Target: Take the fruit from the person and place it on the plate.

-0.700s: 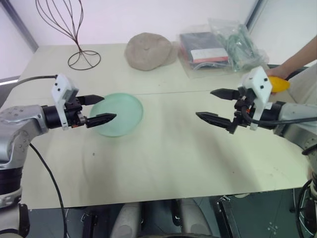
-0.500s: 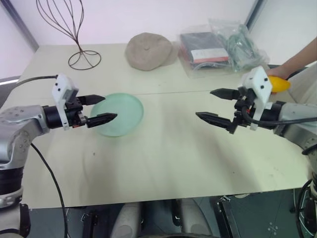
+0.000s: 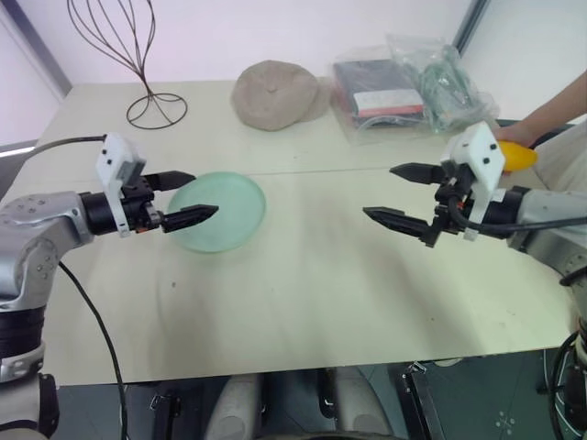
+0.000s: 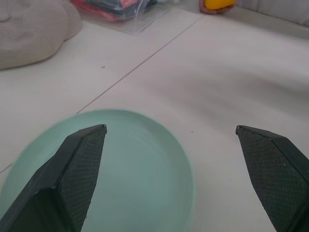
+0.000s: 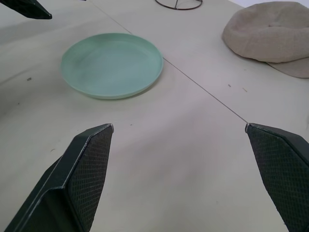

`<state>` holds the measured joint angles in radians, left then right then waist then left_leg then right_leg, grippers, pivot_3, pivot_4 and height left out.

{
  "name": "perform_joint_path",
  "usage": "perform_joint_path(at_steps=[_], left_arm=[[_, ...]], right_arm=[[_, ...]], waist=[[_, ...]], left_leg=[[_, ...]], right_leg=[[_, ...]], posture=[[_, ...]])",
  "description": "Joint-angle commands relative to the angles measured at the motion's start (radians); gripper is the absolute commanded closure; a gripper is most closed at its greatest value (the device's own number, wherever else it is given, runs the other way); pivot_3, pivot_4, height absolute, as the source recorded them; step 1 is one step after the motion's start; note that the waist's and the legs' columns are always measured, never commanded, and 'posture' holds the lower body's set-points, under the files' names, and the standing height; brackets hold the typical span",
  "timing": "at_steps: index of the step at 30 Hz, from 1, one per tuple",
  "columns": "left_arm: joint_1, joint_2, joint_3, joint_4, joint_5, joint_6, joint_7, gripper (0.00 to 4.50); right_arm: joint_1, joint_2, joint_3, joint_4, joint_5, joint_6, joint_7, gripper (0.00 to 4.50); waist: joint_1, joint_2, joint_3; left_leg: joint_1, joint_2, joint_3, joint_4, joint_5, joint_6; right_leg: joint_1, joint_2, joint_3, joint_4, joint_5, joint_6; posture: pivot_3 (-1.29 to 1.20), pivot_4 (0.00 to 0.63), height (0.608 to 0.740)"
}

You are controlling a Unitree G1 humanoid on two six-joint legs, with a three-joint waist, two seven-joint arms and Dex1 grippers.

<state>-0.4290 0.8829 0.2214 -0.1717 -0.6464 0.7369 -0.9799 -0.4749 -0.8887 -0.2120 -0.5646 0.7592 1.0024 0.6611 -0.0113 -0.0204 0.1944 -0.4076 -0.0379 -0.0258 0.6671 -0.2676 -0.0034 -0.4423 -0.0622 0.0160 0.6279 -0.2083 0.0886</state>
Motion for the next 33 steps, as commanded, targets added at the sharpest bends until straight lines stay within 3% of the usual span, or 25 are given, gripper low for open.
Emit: perform_joint_path(at_steps=[1, 33], left_arm=[[-0.018, 0.005, 0.021, -0.017, -0.013, -0.01, -0.001, 0.0], [-0.025, -0.012, 0.024, -0.014, -0.024, 0.003, 0.015, 0.0]], right_arm=[[-0.005, -0.016, -0.024, -0.02, 0.001, -0.017, -0.004, 0.02], [-0.038, 0.005, -0.019, -0.01, 0.009, -0.016, -0.029, 0.02]], waist=[[0.0, 0.0, 0.0], [0.0, 0.0, 0.0]], left_leg=[[0.0, 0.0, 0.0, 0.0, 0.0, 0.0], [0.0, 0.0, 0.0, 0.0, 0.0, 0.0]], right_leg=[[0.0, 0.0, 0.0, 0.0, 0.0, 0.0], [0.0, 0.0, 0.0, 0.0, 0.0, 0.0]], posture=[[0.0, 0.15, 0.74], [0.0, 0.15, 0.74]])
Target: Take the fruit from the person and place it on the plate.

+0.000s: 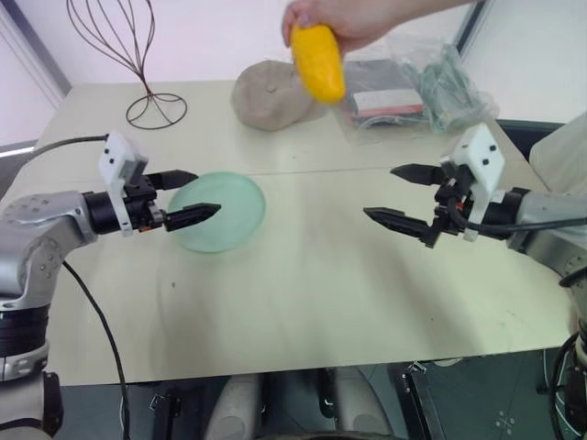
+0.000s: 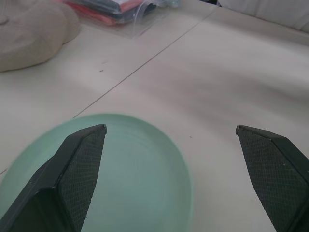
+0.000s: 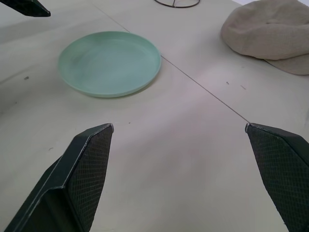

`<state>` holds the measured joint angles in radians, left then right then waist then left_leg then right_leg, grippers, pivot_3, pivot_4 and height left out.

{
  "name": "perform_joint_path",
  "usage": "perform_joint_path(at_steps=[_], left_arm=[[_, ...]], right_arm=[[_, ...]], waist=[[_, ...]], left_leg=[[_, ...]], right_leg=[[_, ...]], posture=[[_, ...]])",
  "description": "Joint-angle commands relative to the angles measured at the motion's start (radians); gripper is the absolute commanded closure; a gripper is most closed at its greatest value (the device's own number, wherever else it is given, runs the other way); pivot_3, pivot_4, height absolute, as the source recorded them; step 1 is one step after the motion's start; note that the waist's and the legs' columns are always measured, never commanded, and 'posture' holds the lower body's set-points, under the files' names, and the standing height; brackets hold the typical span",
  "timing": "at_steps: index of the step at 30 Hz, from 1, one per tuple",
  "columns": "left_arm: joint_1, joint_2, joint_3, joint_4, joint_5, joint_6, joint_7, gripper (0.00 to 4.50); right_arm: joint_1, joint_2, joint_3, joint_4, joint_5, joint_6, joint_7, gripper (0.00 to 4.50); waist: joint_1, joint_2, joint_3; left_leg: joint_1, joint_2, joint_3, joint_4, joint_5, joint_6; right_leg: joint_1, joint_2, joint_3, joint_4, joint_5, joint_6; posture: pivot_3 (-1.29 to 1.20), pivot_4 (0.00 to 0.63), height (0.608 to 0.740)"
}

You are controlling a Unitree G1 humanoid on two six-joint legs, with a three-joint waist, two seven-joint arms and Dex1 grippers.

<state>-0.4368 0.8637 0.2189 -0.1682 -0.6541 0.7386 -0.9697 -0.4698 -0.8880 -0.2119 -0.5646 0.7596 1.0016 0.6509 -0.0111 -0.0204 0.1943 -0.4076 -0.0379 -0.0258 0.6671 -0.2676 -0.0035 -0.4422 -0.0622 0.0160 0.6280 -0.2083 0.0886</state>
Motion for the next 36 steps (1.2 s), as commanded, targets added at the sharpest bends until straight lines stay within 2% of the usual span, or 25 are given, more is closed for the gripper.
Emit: perform_joint_path(at_steps=[1, 9, 16, 36], left_arm=[[-0.017, 0.007, 0.026, -0.019, -0.017, 0.002, 0.006, 0.0], [-0.017, -0.001, 0.014, -0.028, -0.02, 0.0, 0.019, 0.0], [-0.018, -0.004, 0.013, -0.031, -0.021, -0.002, 0.025, 0.0], [0.003, -0.012, 0.026, -0.062, -0.032, 0.006, 0.052, 0.0]], right_arm=[[-0.074, 0.028, -0.016, 0.002, 0.014, -0.008, -0.045, 0.02], [-0.289, 0.33, -0.027, 0.103, 0.04, 0.111, -0.372, 0.02], [-0.362, 0.47, 0.019, 0.139, 0.017, 0.151, -0.491, 0.02], [-0.553, 0.608, 0.134, 0.366, -0.11, 0.02, -0.458, 0.02]], waist=[[-0.002, 0.0, 0.0], [-0.003, 0.0, 0.0], [-0.003, 0.0, 0.0], [-0.008, 0.0, 0.0]], left_leg=[[0.0, 0.0, 0.0, 0.0, 0.0, 0.0], [0.001, 0.0, 0.0, 0.0, 0.0, 0.0], [0.0, 0.0, 0.0, 0.0, 0.0, 0.0], [0.0, 0.0, 0.0, 0.0, 0.0, 0.0]], right_leg=[[0.0, 0.0, 0.0, 0.0, 0.0, 0.0], [0.0, 0.0, 0.001, 0.002, 0.0, 0.0], [-0.001, -0.001, 0.001, 0.001, 0.0, 0.0], [-0.001, 0.0, 0.0, 0.002, 0.0, 0.0]], posture=[[0.0, 0.15, 0.74], [0.0, 0.15, 0.74], [0.0, 0.15, 0.74], [0.0, 0.15, 0.74]])
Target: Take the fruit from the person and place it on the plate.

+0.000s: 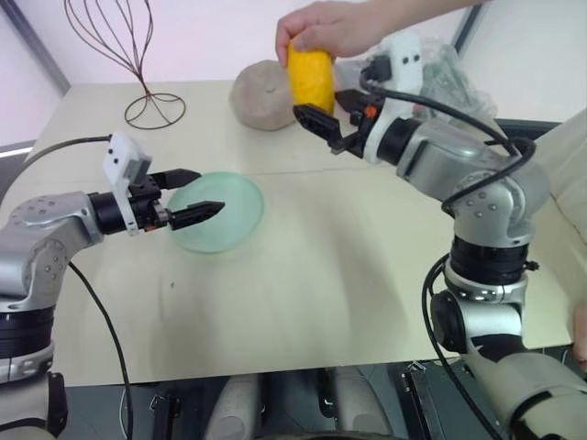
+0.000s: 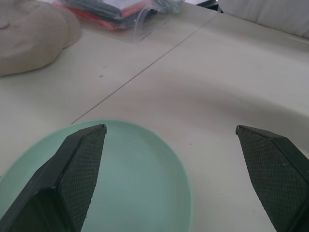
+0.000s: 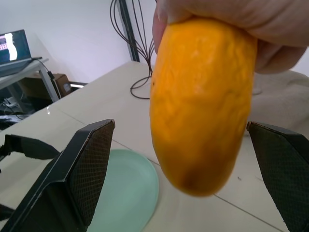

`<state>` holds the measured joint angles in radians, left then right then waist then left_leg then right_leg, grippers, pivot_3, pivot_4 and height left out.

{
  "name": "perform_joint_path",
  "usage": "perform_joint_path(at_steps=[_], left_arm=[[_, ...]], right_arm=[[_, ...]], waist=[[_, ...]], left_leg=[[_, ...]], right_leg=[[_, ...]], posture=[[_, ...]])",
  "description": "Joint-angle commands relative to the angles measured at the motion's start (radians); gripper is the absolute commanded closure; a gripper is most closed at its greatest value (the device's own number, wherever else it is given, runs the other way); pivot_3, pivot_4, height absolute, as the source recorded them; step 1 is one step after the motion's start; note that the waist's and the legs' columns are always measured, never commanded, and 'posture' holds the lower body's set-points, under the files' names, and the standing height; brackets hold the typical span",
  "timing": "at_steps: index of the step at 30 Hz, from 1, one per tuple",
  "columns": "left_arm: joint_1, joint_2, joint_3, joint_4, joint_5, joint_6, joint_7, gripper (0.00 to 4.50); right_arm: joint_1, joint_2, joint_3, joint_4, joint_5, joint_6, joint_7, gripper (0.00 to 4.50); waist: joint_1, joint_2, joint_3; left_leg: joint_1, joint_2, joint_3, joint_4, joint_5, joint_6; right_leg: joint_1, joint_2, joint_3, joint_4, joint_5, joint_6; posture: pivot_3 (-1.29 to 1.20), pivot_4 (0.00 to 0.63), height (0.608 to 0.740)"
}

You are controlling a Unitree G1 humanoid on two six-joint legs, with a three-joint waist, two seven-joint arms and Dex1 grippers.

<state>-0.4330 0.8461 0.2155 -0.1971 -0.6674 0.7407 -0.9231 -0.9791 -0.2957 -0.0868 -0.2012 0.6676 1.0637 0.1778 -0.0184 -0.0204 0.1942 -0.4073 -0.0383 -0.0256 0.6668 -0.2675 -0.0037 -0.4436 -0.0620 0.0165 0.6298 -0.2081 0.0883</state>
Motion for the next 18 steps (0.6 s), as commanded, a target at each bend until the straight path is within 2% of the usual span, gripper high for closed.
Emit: perform_joint_path(at_steps=[1, 11, 13, 17, 18], left_arm=[[0.0, 0.006, 0.03, -0.034, -0.019, 0.004, 0.007, 0.0], [0.004, 0.005, 0.038, -0.052, -0.027, 0.014, 0.025, 0.0], [0.005, 0.006, 0.04, -0.055, -0.03, 0.015, 0.028, 0.0], [0.008, 0.008, 0.041, -0.057, -0.034, 0.015, 0.034, 0.0], [0.008, 0.009, 0.041, -0.057, -0.035, 0.015, 0.035, 0.0]], right_arm=[[-0.049, 0.02, 0.014, 0.013, -0.026, -0.051, 0.019, 0.02], [-0.09, 0.063, 0.05, 0.11, -0.1, -0.13, 0.066, 0.02], [-0.096, 0.068, 0.051, 0.125, -0.111, -0.142, 0.074, 0.54], [-0.104, 0.077, 0.05, 0.145, -0.124, -0.158, 0.089, 2.11], [-0.106, 0.078, 0.049, 0.148, -0.127, -0.16, 0.092, 2.12]], waist=[[-0.001, 0.0, 0.0], [-0.002, 0.0, 0.0], [-0.002, 0.0, 0.0], [-0.003, 0.0, 0.0], [-0.003, 0.0, 0.0]], left_leg=[[0.0, 0.0, 0.0, 0.0, 0.0, 0.0], [0.0, 0.0, 0.0, 0.0, 0.0, 0.0], [0.0, 0.0, 0.0, 0.0, 0.0, 0.0], [0.0, 0.0, 0.0, -0.001, 0.0, 0.0], [0.0, 0.0, 0.0, -0.001, 0.0, 0.0]], right_leg=[[0.0, 0.0, 0.0, 0.0, 0.0, 0.0], [0.0, 0.0, 0.0, 0.0, 0.0, 0.0], [0.0, 0.0, 0.0, 0.0, 0.0, 0.0], [0.0, 0.0, 0.0, 0.0, 0.0, 0.0], [-0.001, 0.0, 0.0, 0.0, 0.0, 0.0]], posture=[[0.0, 0.15, 0.74], [0.0, 0.15, 0.74], [0.0, 0.15, 0.74], [0.0, 0.15, 0.74], [0.0, 0.15, 0.74]])
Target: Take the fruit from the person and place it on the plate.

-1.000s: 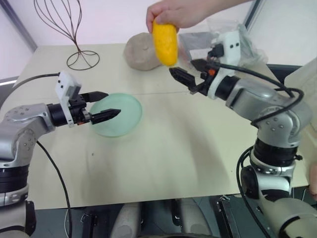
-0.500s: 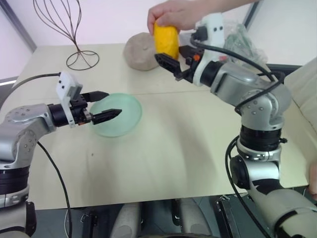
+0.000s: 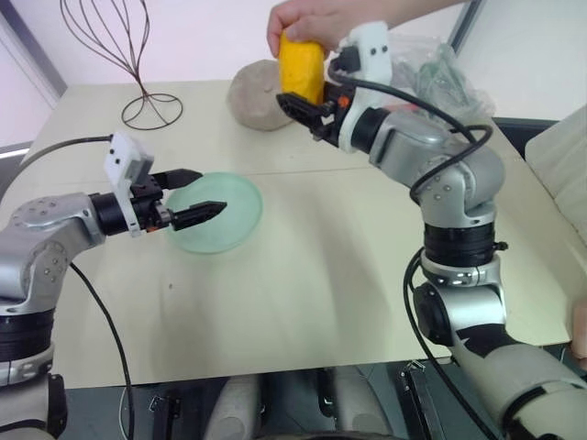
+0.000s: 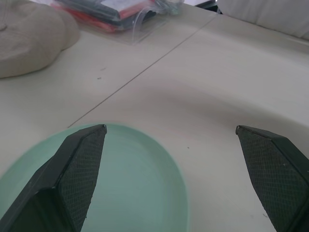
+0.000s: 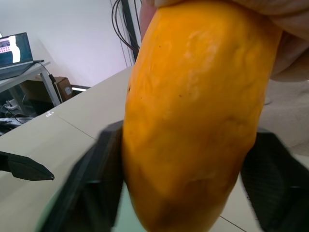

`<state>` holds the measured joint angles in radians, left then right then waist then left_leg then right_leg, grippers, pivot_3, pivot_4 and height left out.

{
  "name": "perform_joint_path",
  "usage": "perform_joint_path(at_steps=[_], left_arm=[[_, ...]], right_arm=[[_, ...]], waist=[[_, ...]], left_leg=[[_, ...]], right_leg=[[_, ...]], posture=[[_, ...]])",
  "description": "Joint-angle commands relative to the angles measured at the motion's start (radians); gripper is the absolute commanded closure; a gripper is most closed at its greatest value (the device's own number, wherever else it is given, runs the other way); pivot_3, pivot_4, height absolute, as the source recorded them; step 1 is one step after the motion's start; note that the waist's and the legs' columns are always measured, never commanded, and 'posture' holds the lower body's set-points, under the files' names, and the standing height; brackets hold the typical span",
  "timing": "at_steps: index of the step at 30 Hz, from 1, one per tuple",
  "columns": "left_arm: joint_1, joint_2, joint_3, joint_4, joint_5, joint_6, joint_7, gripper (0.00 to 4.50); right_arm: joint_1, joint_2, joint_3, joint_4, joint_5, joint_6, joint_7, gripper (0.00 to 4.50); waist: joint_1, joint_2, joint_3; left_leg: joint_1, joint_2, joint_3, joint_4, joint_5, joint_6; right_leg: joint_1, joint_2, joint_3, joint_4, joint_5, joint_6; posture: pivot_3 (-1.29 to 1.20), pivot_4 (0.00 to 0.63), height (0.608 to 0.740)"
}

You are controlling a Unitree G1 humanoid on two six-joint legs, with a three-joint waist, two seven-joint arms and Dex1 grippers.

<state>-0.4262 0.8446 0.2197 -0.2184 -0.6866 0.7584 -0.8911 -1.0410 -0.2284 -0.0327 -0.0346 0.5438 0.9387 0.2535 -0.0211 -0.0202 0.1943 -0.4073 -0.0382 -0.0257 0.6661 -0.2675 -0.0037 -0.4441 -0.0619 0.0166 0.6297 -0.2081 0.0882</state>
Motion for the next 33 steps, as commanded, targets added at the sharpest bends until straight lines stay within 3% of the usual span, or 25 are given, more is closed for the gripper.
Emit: perform_joint_path(at_steps=[1, 10, 20, 33], left_arm=[[0.002, 0.011, 0.037, -0.036, -0.016, -0.003, 0.004, 0.0], [0.02, 0.037, 0.06, -0.031, -0.015, 0.001, -0.003, 0.0], [0.103, 0.112, 0.135, -0.054, -0.002, 0.005, -0.005, 0.0], [0.345, 0.208, 0.318, -0.161, -0.001, 0.054, -0.017, 0.0]], right_arm=[[-0.045, 0.012, -0.005, -0.017, -0.006, -0.036, 0.02, 2.12], [-0.034, 0.039, -0.009, -0.024, -0.008, -0.018, 0.027, 2.12], [0.061, 0.265, -0.004, 0.092, 0.004, 0.036, -0.054, 2.12], [0.156, 0.318, 0.166, 0.25, -0.091, -0.02, 0.072, 2.12]], waist=[[0.0, 0.0, 0.0], [-0.001, 0.0, 0.0], [-0.004, 0.0, 0.0], [-0.024, 0.001, 0.0]], left_leg=[[0.0, 0.0, 0.0, 0.0, 0.0, 0.0], [0.0, 0.0, 0.0, 0.0, 0.0, 0.0], [0.0, 0.0, 0.0, -0.001, 0.0, 0.0], [0.0, 0.0, -0.001, -0.003, 0.0, -0.001]], right_leg=[[0.0, 0.0, 0.0, 0.0, 0.0, 0.0], [0.0, 0.0, 0.0, 0.0, 0.0, 0.0], [-0.001, 0.0, 0.0, 0.0, 0.0, 0.0], [-0.002, -0.001, 0.0, -0.001, 0.0, -0.001]], posture=[[0.0, 0.15, 0.74], [0.0, 0.15, 0.74], [0.0, 0.15, 0.74], [0.0, 0.15, 0.74]])
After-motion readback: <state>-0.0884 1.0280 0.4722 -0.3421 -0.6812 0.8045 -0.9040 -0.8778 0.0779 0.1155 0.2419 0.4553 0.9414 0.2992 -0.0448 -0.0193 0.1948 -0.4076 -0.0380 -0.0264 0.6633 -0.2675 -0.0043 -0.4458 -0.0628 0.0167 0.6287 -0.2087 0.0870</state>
